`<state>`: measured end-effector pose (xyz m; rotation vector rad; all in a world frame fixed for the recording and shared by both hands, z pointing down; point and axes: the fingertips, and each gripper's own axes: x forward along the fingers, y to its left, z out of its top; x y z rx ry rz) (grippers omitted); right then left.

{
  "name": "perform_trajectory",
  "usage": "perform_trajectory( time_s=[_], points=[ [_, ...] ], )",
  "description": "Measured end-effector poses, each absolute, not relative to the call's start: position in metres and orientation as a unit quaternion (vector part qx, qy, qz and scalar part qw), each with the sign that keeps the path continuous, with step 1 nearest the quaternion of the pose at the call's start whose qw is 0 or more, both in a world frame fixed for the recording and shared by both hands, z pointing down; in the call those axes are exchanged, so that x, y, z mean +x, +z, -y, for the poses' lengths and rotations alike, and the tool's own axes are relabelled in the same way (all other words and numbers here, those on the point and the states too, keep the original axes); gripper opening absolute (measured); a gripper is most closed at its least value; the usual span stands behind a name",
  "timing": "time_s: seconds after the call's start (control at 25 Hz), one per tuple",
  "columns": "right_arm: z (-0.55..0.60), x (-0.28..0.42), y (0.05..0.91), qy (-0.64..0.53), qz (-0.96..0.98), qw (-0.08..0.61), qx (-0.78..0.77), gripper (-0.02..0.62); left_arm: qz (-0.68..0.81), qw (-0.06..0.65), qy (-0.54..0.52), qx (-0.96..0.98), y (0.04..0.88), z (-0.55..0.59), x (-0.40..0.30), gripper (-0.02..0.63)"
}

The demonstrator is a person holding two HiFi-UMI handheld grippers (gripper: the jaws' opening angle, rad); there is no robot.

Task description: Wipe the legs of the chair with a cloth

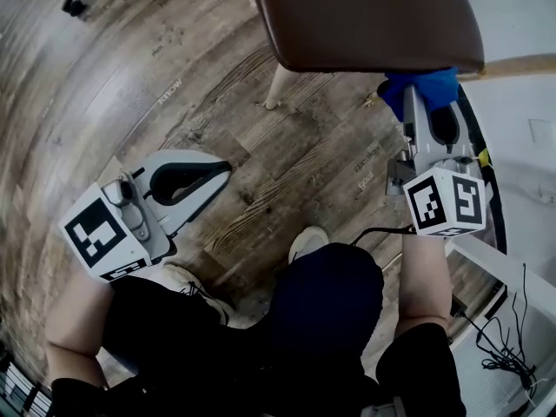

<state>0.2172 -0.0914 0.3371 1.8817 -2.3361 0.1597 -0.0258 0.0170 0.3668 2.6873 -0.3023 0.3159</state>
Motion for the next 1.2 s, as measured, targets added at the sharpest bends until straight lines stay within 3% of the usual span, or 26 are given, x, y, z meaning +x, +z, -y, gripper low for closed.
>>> perform_trajectory(
  time_s=[0.52,1.2],
  points=[
    [0.078,0.076,0.351,0.026,0.888,0.092,0.450,0.146,0.101,0.201,0.109,0.968,0.360,-0.024,-0.026,0.006],
    [0.084,0.053,0.378,0.051,0.899,0.104,0.423,0.146,0.096,0.202,0.106,0.969,0.359,-0.022,-0.028,0.006]
  ],
)
